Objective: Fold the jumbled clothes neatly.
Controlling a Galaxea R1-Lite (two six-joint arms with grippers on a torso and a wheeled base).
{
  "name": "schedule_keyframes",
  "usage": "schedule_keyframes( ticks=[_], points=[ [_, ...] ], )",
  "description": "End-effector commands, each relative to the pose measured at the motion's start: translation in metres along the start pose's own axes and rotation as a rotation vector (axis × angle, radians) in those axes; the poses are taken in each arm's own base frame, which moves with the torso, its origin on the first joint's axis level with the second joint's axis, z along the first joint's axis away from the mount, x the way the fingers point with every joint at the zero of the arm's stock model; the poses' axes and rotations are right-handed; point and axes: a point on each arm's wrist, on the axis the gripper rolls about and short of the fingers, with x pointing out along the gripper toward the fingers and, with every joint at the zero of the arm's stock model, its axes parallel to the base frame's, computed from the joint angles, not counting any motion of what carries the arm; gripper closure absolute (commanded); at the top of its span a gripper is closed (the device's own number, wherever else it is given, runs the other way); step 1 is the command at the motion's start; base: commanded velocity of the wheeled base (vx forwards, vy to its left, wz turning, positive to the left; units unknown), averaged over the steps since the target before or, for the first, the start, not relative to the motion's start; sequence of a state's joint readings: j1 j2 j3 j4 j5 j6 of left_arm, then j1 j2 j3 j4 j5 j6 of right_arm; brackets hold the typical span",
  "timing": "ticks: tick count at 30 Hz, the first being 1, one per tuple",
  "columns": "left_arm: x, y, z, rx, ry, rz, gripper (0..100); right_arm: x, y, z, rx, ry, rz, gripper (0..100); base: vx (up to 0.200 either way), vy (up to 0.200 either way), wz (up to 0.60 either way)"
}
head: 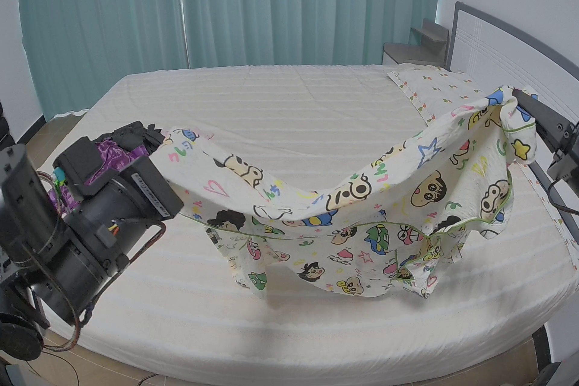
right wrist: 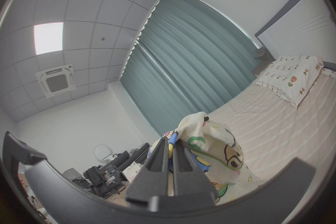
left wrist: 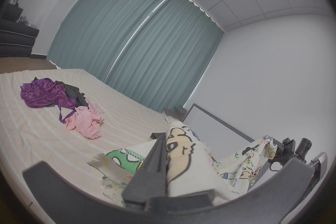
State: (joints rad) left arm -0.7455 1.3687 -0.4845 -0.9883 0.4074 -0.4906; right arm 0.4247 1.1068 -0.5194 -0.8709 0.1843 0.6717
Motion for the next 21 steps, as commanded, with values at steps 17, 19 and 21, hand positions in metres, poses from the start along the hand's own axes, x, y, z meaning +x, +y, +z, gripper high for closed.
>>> schedule_keyframes(
  ticks=[17,19,21],
  points=[
    [-0.070,0.020,0.031,0.221,-0.063,-0.017,100,-0.047,0.012,0.007,-0.106,0.046,0.049,100,0.000,0.000,0.00],
    [-0.071,0.024,0.025,0.240,-0.018,0.000,100,-0.046,0.010,0.005,-0.107,0.060,0.039,100,0.000,0.000,0.00],
    [-0.072,0.030,0.015,0.267,0.045,0.028,100,-0.043,0.007,0.003,-0.104,0.072,0.028,100,0.000,0.000,0.00]
  ],
)
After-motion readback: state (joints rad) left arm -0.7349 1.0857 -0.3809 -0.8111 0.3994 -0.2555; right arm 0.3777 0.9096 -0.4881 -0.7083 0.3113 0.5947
